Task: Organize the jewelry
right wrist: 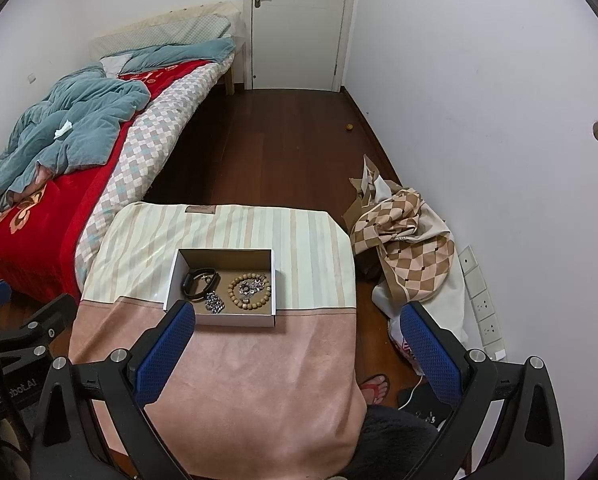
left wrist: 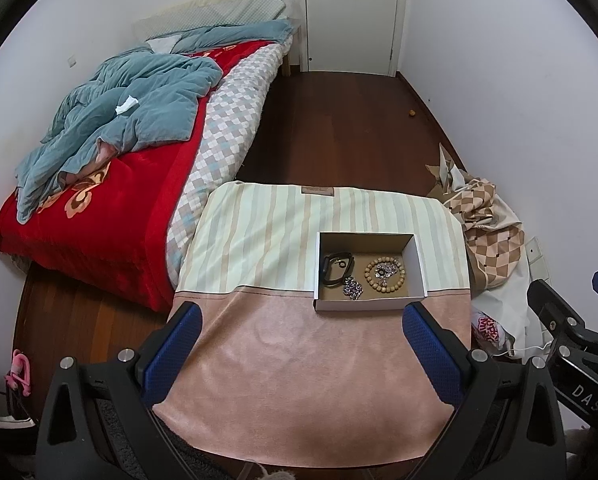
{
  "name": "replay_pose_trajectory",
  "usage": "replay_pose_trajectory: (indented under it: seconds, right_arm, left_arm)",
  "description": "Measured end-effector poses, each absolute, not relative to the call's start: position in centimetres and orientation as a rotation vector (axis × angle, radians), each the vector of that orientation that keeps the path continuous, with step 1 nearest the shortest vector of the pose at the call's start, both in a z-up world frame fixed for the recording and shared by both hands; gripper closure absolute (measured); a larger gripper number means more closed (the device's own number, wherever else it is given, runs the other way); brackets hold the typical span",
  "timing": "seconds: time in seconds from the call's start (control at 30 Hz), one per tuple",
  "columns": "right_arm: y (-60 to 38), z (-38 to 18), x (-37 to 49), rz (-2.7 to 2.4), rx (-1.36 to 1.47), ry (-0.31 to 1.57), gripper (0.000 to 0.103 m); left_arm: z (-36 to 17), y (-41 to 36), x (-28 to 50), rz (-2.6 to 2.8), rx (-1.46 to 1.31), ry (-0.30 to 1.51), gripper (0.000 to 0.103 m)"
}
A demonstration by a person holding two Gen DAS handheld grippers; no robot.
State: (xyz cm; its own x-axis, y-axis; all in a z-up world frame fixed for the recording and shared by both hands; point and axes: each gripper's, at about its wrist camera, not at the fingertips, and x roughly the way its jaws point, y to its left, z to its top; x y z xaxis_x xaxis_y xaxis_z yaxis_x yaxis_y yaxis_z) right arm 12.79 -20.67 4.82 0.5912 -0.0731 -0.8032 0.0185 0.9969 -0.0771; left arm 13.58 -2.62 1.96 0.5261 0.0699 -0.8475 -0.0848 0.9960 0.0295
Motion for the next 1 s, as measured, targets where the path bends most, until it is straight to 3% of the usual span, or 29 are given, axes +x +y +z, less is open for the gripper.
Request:
replay_pose_trajectory:
  seconds: [1.0]
  right_arm:
    - [-20.57, 4.94, 12.61, -0.055, -0.064, 0.934, 0.0]
  left_arm:
    - [2.47, -2.89, 13.27, 0.086, -0.018, 1.011, 0.001]
